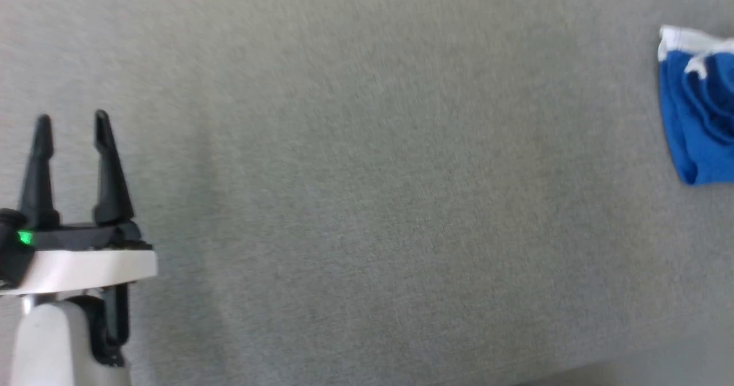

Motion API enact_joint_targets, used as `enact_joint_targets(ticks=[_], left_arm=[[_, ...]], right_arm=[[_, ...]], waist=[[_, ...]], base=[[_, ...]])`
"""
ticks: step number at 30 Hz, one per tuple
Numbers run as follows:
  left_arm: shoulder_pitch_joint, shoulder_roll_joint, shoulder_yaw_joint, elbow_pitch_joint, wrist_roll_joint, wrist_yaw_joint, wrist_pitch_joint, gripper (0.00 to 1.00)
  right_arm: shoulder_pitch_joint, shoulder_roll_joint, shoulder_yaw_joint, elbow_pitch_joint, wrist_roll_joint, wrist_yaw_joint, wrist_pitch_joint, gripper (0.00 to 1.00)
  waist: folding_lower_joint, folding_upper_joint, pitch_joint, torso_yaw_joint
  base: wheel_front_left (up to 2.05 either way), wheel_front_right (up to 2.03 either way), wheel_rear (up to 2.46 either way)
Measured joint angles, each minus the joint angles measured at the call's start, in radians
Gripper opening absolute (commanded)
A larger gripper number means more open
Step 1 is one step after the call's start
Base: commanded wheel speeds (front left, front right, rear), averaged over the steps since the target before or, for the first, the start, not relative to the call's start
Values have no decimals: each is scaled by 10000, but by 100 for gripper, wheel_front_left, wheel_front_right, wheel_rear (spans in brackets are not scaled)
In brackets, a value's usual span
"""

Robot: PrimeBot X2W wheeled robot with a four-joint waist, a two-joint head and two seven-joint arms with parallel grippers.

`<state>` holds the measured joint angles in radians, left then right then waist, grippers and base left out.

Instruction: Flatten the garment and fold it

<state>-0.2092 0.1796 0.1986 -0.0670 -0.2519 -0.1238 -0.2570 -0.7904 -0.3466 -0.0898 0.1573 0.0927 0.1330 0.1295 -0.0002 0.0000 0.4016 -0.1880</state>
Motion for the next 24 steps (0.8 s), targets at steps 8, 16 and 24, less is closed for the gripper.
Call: enact_joint_targets(ticks=[8,16,24], left_arm=[[81,-681,98,395,221,105,-2,100],[292,-848,174,832,525,176,0,100],[593,-1003,-251,1453,1068,449,-2,100]], right_arm=[[1732,2637,127,-1427,1175,-6,-1881,100],[3831,2924,696,-1676,2337,-6,-3557,100],[5326,2936,803,-1024,2915,-12,-3862,100]], waist=[[-2,0,-1503,490],[-1,0,-2544,1180],[0,0,-3285,1740]], base=[[0,0,0],[0,0,0],[0,0,0]])
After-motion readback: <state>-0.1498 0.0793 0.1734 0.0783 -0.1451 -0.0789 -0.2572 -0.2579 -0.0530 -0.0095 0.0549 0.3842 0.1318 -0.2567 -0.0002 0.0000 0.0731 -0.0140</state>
